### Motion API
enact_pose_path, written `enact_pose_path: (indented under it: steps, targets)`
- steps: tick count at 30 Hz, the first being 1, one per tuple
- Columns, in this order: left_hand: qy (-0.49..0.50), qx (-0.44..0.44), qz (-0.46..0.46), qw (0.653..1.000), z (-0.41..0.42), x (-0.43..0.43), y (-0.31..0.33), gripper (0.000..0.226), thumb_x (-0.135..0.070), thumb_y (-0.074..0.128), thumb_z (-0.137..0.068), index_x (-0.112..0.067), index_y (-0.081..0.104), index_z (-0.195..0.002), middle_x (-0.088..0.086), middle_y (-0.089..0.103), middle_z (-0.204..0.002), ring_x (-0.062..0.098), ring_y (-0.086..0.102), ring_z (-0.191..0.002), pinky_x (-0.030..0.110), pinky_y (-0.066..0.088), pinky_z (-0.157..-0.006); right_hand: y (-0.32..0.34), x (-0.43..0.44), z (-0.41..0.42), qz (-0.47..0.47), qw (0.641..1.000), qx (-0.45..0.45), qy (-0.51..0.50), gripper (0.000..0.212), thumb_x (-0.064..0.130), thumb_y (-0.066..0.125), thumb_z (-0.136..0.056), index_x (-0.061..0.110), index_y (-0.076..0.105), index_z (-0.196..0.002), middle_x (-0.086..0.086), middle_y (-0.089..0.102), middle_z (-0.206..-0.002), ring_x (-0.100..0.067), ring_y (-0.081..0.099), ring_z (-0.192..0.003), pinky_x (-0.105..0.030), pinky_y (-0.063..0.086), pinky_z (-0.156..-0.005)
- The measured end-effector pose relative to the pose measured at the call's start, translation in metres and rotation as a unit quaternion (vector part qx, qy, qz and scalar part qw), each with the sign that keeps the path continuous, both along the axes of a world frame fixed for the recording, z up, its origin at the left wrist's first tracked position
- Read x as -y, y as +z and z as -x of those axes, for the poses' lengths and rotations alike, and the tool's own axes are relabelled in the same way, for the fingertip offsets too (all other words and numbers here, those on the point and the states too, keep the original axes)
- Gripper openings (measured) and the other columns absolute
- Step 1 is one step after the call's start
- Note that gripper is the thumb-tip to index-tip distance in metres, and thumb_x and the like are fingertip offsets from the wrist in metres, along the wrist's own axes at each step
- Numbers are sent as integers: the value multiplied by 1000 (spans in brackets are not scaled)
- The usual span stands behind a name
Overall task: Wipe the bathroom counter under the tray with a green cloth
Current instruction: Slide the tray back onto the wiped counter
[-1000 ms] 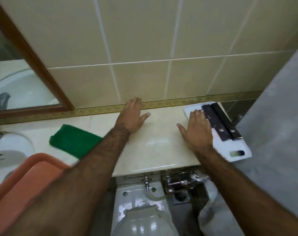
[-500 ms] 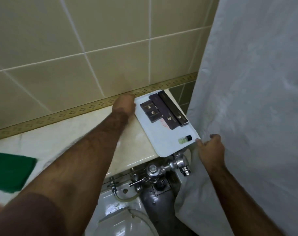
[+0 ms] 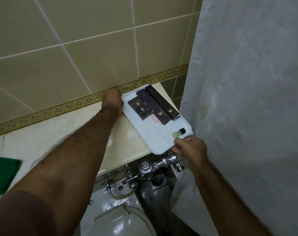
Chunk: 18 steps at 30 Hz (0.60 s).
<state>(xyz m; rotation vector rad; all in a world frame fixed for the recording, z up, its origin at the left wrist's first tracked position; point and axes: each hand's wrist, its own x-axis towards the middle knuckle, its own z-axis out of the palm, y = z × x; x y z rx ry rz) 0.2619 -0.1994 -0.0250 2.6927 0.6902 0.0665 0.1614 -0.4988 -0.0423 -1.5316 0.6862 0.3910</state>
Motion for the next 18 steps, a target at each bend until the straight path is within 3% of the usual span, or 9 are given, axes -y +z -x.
enact_pose_path:
  steps: [6, 11, 14, 18]
  targets:
    - [69, 36, 65, 995, 50, -26, 19, 38, 1, 62, -81, -4, 76, -115, 13, 74, -119, 33, 66, -113, 32, 50, -101, 17, -5, -6, 92, 994, 45, 28, 10, 1, 79, -78, -2, 70, -75, -20, 78, -76, -31, 80, -70, -45, 67, -74]
    - [161, 40, 136, 977, 127, -69, 34, 20, -12, 63, -65, -20, 75, -79, 5, 77, -84, 29, 74, -79, 35, 62, -82, 41, -33, -14, 222, 961, 110, 120, 6, 10, 81, -79, 5, 78, -79, -12, 78, -72, -23, 76, -58, -36, 66, -70]
    - [205, 43, 159, 965, 179, -90, 43, 9, -15, 69, -66, -19, 73, -72, 0, 75, -77, 25, 75, -74, 34, 62, -80, 40, -64, -25, 274, 932, 143, 188, 10, 15, 78, -79, 7, 82, -85, -11, 79, -76, -29, 77, -72, -38, 64, -82]
    - [261, 40, 191, 945, 244, -112, 47, 4, -10, 76, -71, -14, 75, -71, 2, 75, -65, 21, 75, -62, 38, 64, -76, 31, -123, -34, 328, 878, 195, 289, 18, 13, 72, -86, 7, 83, -99, -12, 82, -99, -32, 75, -95, -36, 57, -93]
